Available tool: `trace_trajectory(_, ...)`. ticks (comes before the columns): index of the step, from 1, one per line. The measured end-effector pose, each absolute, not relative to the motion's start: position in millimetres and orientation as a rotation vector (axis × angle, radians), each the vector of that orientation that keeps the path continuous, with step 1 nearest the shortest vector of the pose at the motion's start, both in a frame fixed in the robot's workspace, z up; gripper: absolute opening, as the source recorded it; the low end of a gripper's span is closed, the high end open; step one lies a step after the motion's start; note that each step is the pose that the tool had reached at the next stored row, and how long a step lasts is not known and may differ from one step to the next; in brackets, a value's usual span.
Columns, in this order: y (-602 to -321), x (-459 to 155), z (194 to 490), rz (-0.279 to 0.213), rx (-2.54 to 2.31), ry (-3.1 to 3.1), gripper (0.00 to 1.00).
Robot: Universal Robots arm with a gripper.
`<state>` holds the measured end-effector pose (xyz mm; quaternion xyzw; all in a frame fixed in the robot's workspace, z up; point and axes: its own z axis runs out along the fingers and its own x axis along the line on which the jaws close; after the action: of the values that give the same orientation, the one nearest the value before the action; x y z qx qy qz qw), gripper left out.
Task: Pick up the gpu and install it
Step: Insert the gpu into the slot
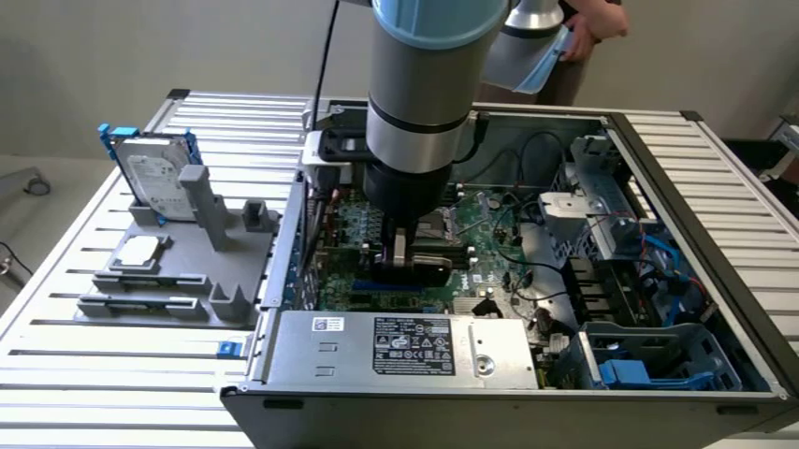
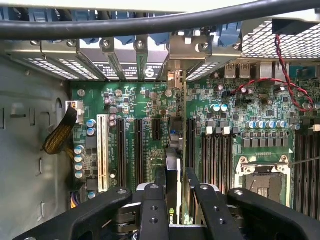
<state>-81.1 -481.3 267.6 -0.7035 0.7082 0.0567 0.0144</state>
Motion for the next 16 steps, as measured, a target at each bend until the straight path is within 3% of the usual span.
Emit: trace_trajectory(16,-481.3,-81.1,264.8,0.180,-2.215,2.184,0.26)
